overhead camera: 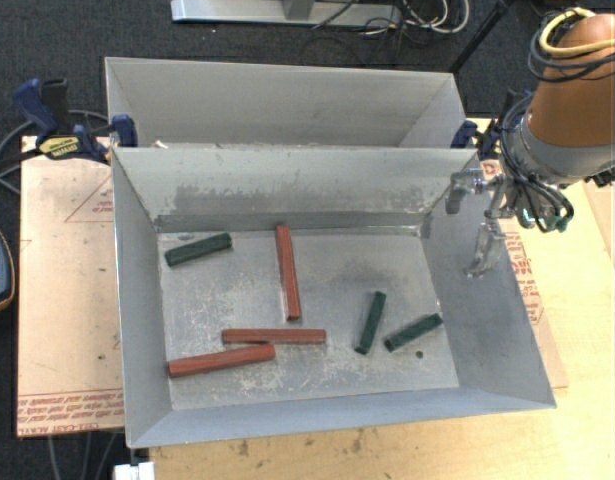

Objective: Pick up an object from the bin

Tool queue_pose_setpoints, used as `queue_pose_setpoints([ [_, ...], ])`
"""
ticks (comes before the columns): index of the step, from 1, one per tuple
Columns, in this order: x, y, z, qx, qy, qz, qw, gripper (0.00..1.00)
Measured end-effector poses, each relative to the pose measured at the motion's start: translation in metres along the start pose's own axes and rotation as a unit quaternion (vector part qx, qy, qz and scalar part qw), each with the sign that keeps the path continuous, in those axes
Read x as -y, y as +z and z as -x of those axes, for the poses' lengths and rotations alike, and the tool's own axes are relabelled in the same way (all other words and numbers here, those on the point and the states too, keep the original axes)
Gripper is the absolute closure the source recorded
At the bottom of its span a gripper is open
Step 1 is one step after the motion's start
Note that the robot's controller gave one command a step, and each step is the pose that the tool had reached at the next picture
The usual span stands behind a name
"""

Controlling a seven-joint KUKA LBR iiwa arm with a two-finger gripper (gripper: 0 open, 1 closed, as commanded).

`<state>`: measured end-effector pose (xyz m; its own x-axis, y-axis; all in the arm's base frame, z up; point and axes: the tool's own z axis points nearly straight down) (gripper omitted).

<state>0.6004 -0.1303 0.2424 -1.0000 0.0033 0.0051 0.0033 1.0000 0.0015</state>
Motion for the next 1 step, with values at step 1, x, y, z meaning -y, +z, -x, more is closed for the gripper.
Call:
queue_pose_setpoints([
  [1,0.0196,0.0949,-0.0303,-0.0003,-0.067,0.000,0.9978,0.00],
])
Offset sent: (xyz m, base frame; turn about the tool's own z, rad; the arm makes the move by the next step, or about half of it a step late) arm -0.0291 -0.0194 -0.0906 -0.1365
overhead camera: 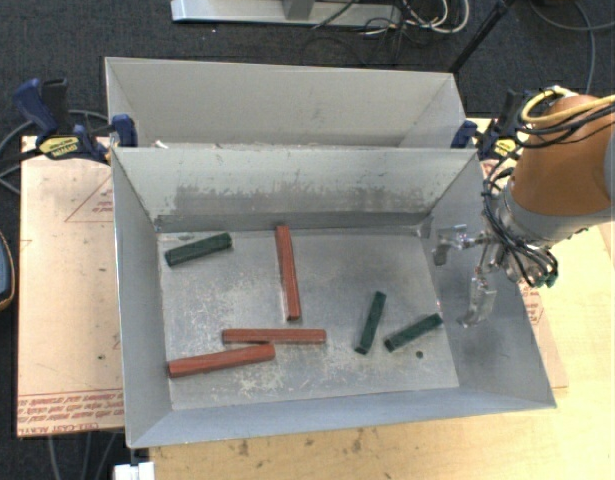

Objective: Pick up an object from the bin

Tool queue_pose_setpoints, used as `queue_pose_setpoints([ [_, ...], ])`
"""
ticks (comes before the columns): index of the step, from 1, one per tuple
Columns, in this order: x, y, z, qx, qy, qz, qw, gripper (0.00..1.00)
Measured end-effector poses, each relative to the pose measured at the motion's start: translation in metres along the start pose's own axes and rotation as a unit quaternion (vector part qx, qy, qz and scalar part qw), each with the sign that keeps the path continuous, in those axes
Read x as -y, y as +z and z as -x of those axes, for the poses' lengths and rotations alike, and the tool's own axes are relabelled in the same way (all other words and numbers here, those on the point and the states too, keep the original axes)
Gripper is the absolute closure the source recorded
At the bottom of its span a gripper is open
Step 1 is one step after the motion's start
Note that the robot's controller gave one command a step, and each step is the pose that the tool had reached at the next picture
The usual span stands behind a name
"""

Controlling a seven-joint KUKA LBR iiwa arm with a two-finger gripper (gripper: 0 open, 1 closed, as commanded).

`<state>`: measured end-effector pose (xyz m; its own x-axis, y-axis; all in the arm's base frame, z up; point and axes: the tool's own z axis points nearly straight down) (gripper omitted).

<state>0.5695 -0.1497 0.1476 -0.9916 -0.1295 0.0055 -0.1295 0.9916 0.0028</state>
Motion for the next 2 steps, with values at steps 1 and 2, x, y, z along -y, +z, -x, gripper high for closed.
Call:
queue_pose_setpoints([
  [1,-0.0272,0.0813,-0.0399,0.0004,-0.068,0.001,0.9977,0.00],
  [2,-0.0263,0.0778,-0.0373,0.0037,-0.069,-0.001,0.9976,1.00],
])
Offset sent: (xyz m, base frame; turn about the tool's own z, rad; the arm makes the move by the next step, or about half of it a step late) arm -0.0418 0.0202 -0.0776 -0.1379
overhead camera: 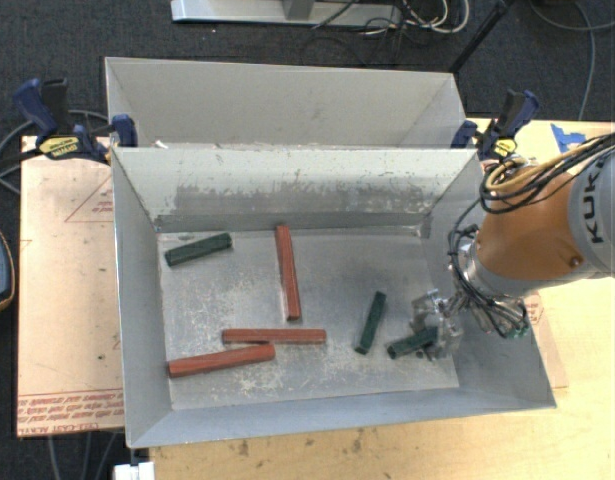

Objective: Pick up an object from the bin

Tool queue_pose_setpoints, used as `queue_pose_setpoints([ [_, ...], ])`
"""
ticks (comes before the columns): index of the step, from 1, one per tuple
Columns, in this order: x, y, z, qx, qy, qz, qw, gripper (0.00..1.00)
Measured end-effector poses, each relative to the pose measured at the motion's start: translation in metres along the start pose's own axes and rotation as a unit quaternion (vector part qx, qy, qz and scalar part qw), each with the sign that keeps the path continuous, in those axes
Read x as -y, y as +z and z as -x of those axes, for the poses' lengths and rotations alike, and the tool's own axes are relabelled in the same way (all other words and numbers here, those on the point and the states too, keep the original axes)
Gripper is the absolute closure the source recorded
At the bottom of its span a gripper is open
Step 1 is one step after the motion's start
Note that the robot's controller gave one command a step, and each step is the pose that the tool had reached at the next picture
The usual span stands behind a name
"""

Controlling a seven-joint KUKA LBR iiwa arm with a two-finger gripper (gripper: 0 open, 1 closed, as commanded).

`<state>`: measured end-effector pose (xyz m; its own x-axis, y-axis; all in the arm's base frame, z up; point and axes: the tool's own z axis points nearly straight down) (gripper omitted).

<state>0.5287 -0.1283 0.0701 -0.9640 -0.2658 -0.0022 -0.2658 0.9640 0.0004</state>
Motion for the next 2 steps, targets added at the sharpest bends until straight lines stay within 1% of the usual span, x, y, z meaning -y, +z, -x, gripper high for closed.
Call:
queue_pose_setpoints([
  [1,0.004,-0.171,0.013,0.0045,-0.005,-0.003,1.0000,1.00],
  [2,0.028,-0.182,0.012,0.0010,-0.139,-0.001,0.9903,1.00],
])
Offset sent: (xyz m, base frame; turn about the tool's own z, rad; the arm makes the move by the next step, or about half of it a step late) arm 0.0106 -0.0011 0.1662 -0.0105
